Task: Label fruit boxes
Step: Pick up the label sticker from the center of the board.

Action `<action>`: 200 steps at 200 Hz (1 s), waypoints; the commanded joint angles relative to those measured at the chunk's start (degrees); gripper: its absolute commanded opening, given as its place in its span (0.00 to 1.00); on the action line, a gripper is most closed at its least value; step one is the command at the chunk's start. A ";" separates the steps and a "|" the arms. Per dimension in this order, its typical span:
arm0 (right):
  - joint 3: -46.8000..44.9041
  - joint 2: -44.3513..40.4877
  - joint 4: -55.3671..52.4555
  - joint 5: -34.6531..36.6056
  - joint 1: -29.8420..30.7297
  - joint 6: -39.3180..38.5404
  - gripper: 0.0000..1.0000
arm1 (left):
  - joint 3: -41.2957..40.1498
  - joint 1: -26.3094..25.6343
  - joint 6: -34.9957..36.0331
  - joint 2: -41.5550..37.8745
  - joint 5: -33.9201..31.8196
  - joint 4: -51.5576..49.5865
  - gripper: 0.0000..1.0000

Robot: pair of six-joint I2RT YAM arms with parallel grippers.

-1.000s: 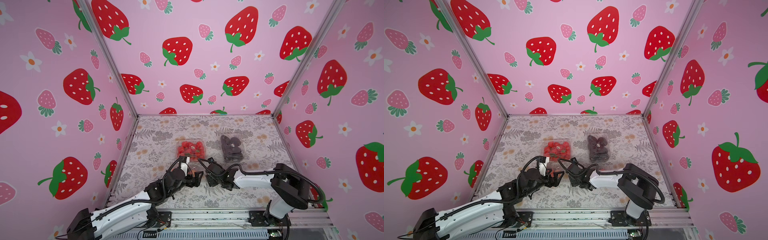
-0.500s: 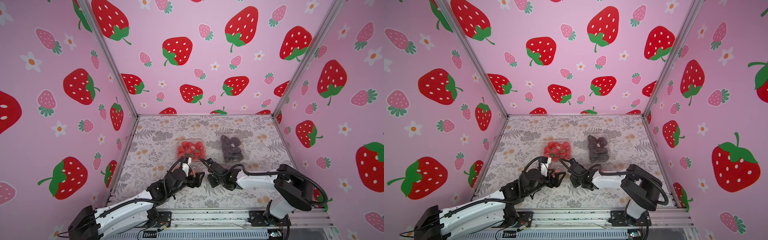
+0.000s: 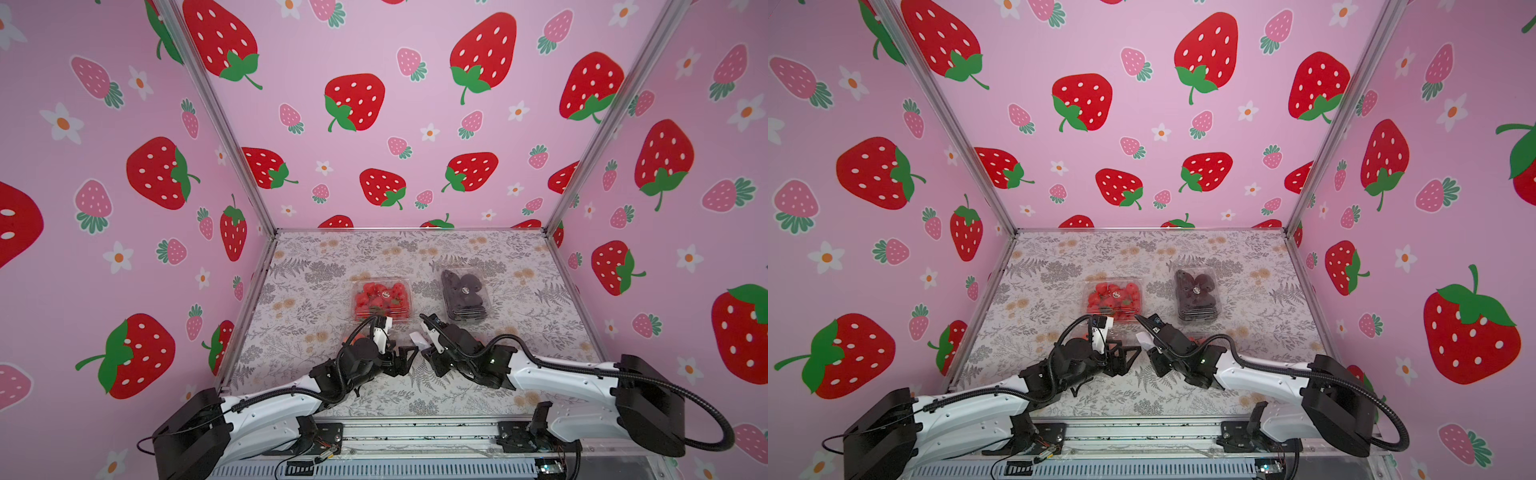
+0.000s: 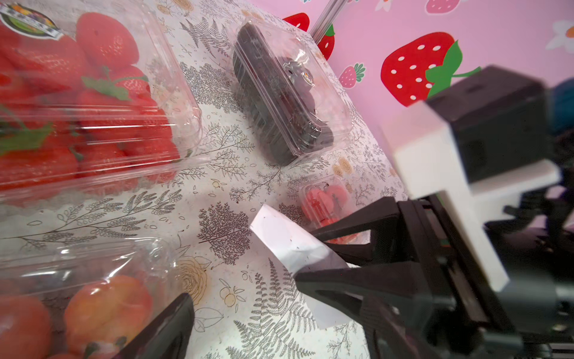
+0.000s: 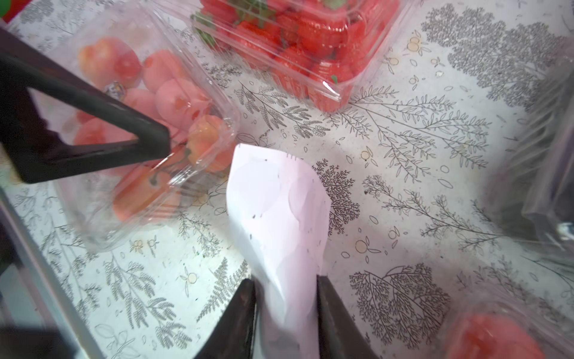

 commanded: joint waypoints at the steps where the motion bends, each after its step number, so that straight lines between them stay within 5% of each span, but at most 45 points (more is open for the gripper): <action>1: -1.63 -3.89 1.27 -2.61 -0.06 -3.26 0.35 | 2.45 -0.25 -1.11 2.08 0.53 6.12 0.91; 29: -2.88 -6.19 2.33 -4.52 -0.04 -4.05 0.35 | 3.46 -0.26 -1.43 5.24 1.77 9.98 0.90; 90: -3.35 -6.61 3.92 -8.24 -0.02 -4.64 0.34 | 3.60 -0.42 -2.87 8.81 3.02 15.59 0.67; 117: -2.97 -6.06 4.25 -9.47 -0.03 -4.66 0.34 | 3.87 -0.36 -3.22 9.49 2.53 15.12 0.50; 160: -1.63 -3.62 4.26 -8.80 -0.06 -5.17 0.36 | 5.29 -0.35 -3.15 10.80 3.67 13.41 0.00; 184: -1.27 -3.29 4.12 -7.85 -0.05 -5.43 0.42 | 5.95 -0.37 -3.10 11.03 4.14 12.40 0.00; 200: -1.29 -3.61 4.05 -6.89 -0.11 -5.86 0.55 | 6.13 -0.27 -2.55 10.35 3.66 11.20 0.00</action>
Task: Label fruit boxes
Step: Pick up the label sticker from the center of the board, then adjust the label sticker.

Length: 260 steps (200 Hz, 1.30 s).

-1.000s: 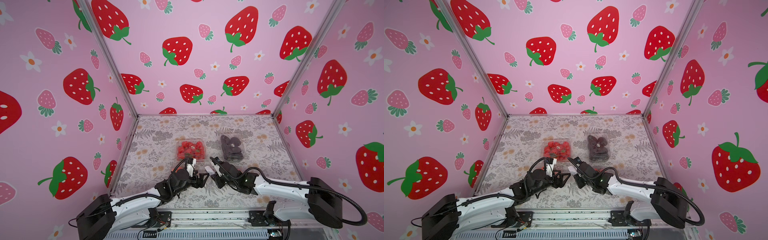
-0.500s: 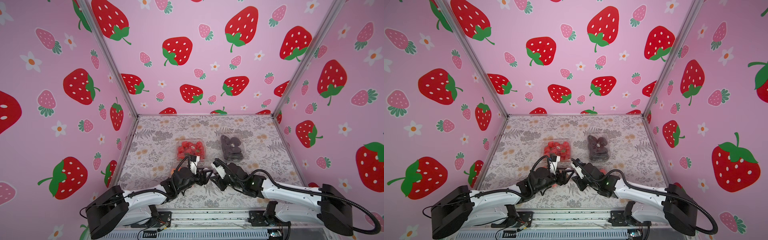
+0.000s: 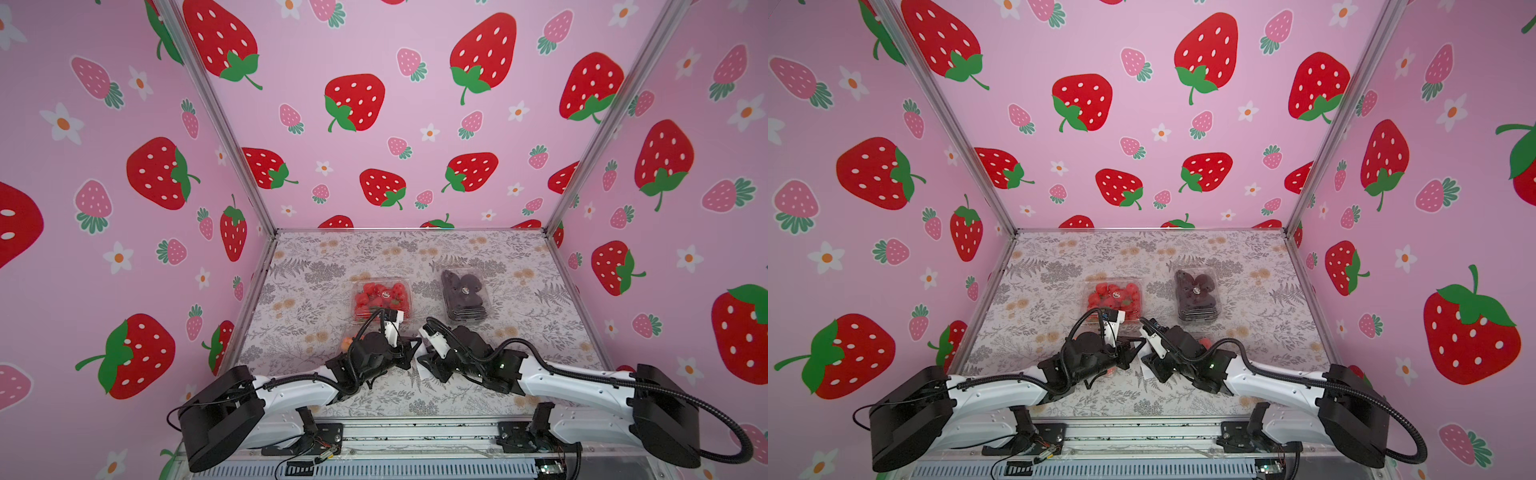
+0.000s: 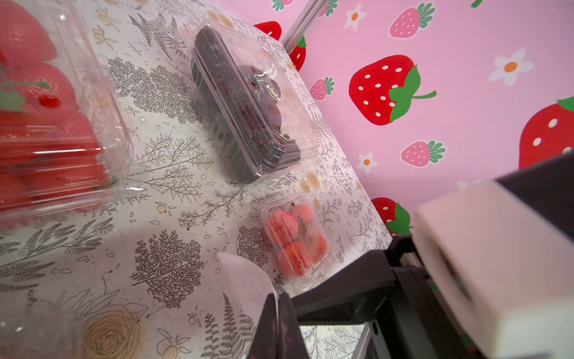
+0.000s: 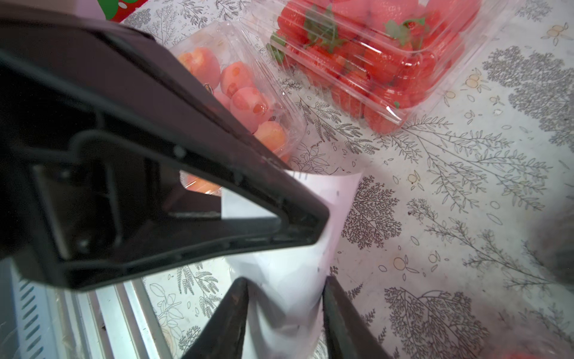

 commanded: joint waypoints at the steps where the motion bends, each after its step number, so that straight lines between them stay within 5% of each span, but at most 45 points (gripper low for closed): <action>1: 1.34 -0.16 0.35 1.52 -0.11 -1.13 0.56 | 2.67 -0.04 0.83 -0.55 -0.28 -0.98 0.00; 36: -1.42 -6.04 1.30 1.00 -2.96 -5.29 0.77 | 2.96 1.68 6.51 -4.73 3.52 -3.69 0.00; 71: -6.56 -12.82 7.90 -19.60 -13.19 -8.65 0.78 | 5.37 5.31 15.57 -8.29 18.53 -7.51 0.00; 117: -9.79 -13.65 15.21 -36.62 -18.78 -6.71 0.59 | 5.65 6.46 17.54 -9.73 25.14 -7.03 0.00; 184: -10.57 -11.82 18.09 -38.79 -19.42 -6.87 0.44 | 5.02 6.42 17.24 -9.84 26.86 -4.96 0.00; 260: -12.72 -14.99 20.89 -40.82 -20.83 -5.54 0.10 | 3.89 6.42 17.76 -10.30 26.21 -4.39 0.00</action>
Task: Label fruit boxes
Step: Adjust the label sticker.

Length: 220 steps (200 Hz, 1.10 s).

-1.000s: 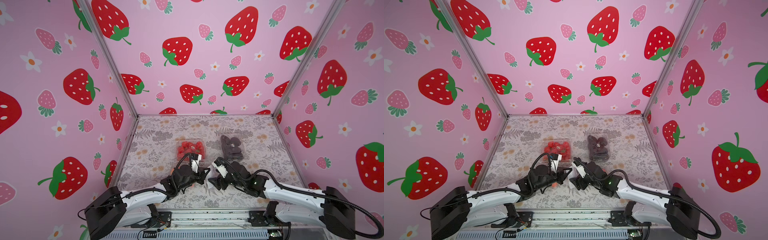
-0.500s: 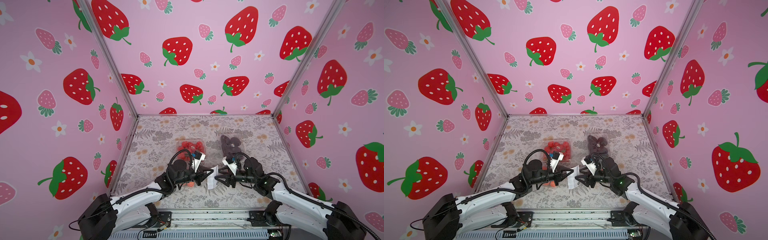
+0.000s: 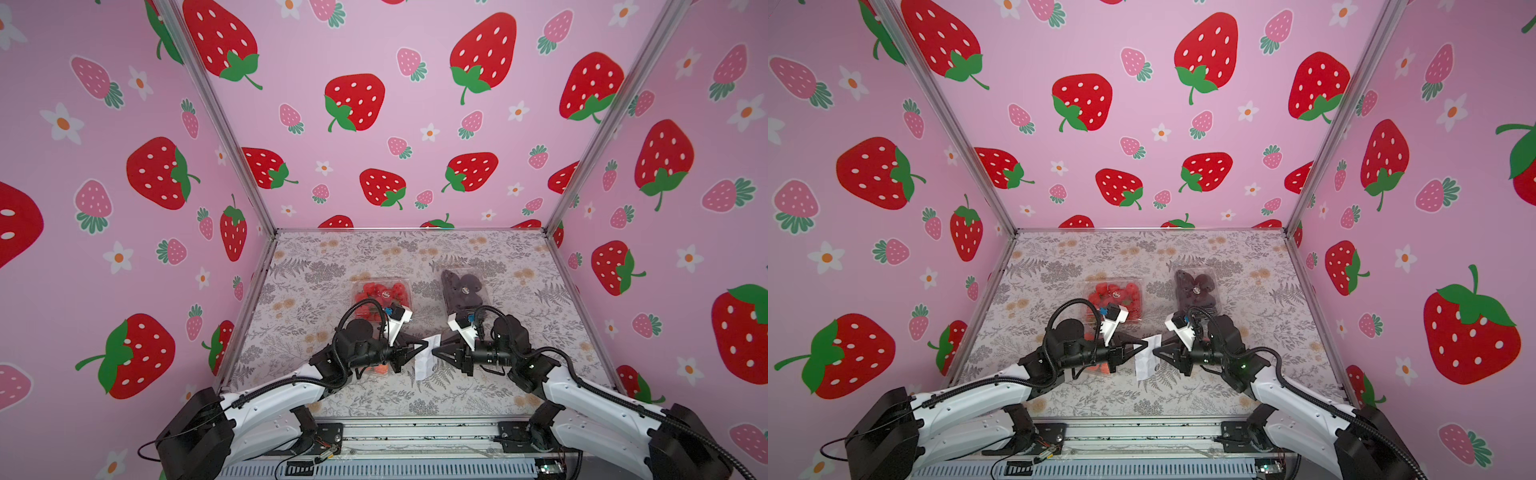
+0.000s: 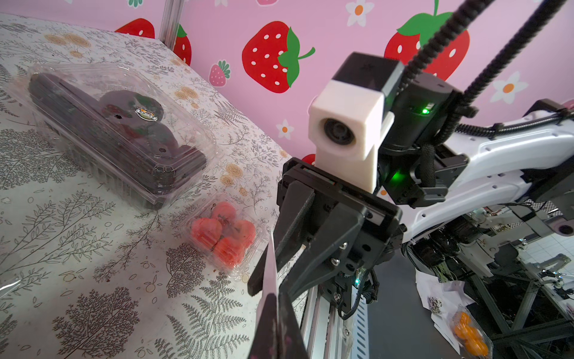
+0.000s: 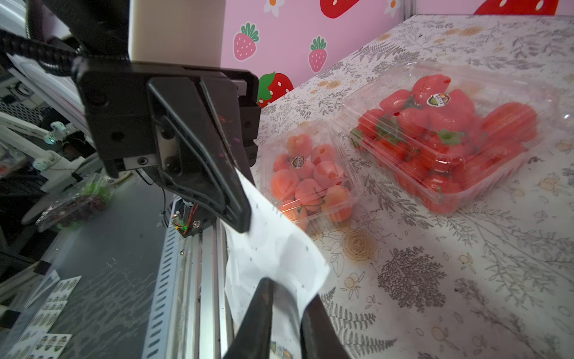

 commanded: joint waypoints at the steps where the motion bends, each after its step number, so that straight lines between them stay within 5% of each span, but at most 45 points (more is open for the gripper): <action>1: -0.58 -1.64 2.54 -1.85 -0.27 -0.40 0.09 | 0.30 0.19 1.59 -0.86 0.19 2.17 0.00; 15: -0.50 -2.57 2.09 -1.84 -0.30 -0.35 0.00 | 0.35 0.20 1.40 -0.98 -1.13 1.29 0.04; 44: -0.72 -5.74 1.85 -1.62 -0.55 -0.41 0.00 | -1.48 0.22 1.98 -0.69 -1.57 4.01 0.63; 64: -0.36 -6.74 1.75 -2.75 -0.73 -0.41 0.00 | -2.11 0.22 2.01 1.61 0.82 6.99 0.74; 93: 0.44 -7.59 1.58 -4.23 -1.06 -0.06 0.00 | -2.72 -0.11 3.33 5.07 5.55 11.71 0.71; 122: 1.15 -6.98 1.53 -4.06 -2.65 -0.07 0.00 | -3.05 -1.75 3.39 6.81 9.73 14.76 0.51; 157: 1.70 -6.56 1.62 -5.05 -4.32 0.38 0.00 | -2.06 -3.21 4.54 7.81 7.28 11.61 0.36; 220: 1.87 -6.03 2.15 -5.52 -4.87 0.77 0.00 | 0.11 -3.35 6.29 9.61 6.65 6.21 0.25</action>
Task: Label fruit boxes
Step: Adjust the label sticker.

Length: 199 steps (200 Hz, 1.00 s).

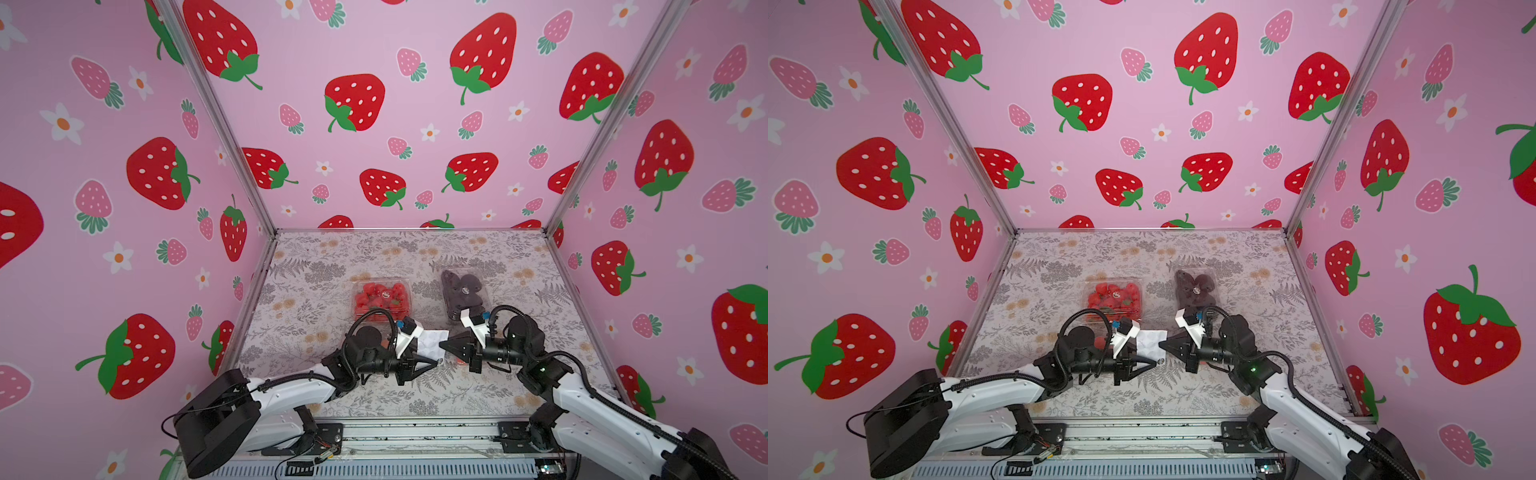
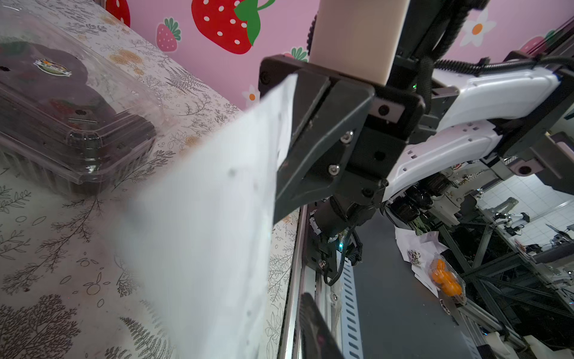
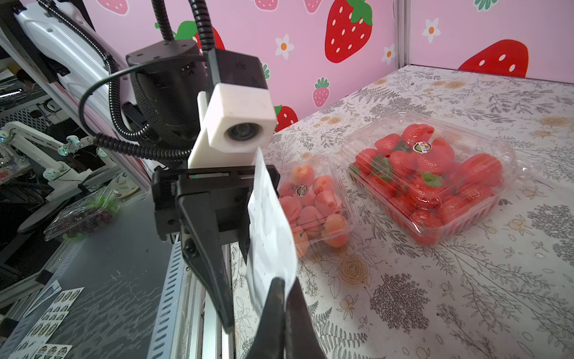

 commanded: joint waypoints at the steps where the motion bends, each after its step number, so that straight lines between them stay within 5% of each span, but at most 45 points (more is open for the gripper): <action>1: 2.05 0.21 1.63 -1.41 -0.32 -0.10 0.00 | 3.20 -0.20 2.72 1.19 0.19 -3.50 0.24; 68: 2.31 1.54 2.23 -1.50 -0.41 0.09 0.00 | 2.89 -0.26 3.13 0.74 -0.87 -3.86 0.00; 91: 1.77 1.71 2.37 -1.09 -0.41 0.27 0.00 | 2.99 -0.17 2.96 0.61 -1.85 -3.93 0.00; 109: 0.54 0.36 2.26 0.01 -0.39 0.27 0.30 | 2.60 -0.13 2.85 -0.82 -2.65 -4.26 0.00; 136: -3.62 -2.53 6.35 -0.01 -0.46 1.03 0.36 | 1.95 0.17 3.19 -3.77 -1.87 -5.00 0.00; 199: -6.13 -0.51 12.77 -7.49 -0.38 2.43 0.21 | 2.11 0.89 3.19 -9.16 -1.22 -7.23 0.00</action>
